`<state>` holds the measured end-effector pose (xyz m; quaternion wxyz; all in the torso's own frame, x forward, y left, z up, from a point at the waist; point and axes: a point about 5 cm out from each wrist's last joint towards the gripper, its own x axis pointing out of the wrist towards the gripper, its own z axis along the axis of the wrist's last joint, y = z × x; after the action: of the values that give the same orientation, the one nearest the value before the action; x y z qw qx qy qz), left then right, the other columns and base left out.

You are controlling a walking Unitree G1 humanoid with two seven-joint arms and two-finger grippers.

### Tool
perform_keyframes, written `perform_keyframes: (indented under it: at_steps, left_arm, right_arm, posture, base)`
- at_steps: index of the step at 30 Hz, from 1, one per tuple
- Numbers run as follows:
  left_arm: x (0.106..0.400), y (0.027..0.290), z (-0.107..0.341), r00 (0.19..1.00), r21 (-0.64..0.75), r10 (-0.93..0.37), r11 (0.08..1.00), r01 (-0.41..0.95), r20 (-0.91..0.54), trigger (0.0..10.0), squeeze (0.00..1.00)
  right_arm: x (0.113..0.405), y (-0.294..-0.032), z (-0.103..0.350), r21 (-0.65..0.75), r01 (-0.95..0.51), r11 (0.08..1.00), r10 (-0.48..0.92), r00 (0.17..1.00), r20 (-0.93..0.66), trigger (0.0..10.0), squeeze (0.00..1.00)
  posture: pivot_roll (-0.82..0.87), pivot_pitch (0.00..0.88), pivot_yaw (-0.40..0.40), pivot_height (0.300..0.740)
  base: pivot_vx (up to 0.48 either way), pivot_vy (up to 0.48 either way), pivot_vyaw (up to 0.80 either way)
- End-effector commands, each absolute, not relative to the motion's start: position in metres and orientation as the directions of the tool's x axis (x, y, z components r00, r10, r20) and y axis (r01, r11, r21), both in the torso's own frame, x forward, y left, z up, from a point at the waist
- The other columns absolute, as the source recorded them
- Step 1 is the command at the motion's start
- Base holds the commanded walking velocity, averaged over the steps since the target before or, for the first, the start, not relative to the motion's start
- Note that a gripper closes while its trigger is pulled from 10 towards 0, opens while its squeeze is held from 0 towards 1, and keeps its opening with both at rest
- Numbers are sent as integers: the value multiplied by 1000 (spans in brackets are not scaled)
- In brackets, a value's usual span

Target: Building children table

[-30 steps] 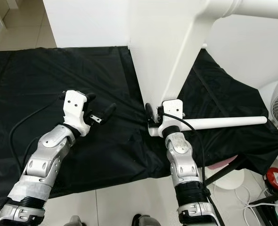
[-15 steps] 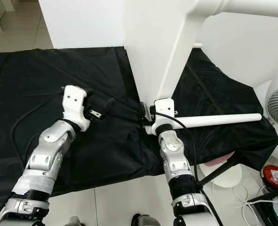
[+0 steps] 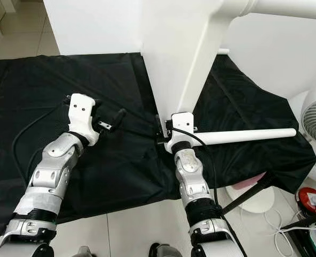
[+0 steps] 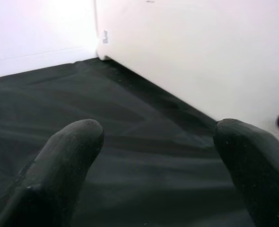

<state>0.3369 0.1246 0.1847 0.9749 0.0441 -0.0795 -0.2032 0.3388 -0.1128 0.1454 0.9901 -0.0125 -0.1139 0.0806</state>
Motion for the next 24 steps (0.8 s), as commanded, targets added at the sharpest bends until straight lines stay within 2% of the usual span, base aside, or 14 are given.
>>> perform_keyframes:
  at_steps: [1, 14, 24]
  left_arm:
    - [341, 135, 189, 971, 78, -161, 986, 150, 174, 10000, 0]
    - [333, 128, 188, 973, 55, -177, 984, 171, 146, 10000, 0]
    - [325, 139, 181, 975, 76, -188, 981, 180, 115, 10000, 0]
  right_arm:
    - [335, -118, 140, -11, -118, 993, 117, 971, 207, 10000, 0]
    - [317, -123, 139, -31, -84, 996, 89, 974, 209, 10000, 0]
    - [314, -126, 145, -98, -96, 991, 115, 970, 213, 10000, 0]
  posture:
    - [65, 117, -28, 740]
    - [52, 132, -23, 740]
    - [17, 134, -11, 740]
  base:
    - [0, 0, 0]
    - [0, 0, 0]
    - [0, 0, 0]
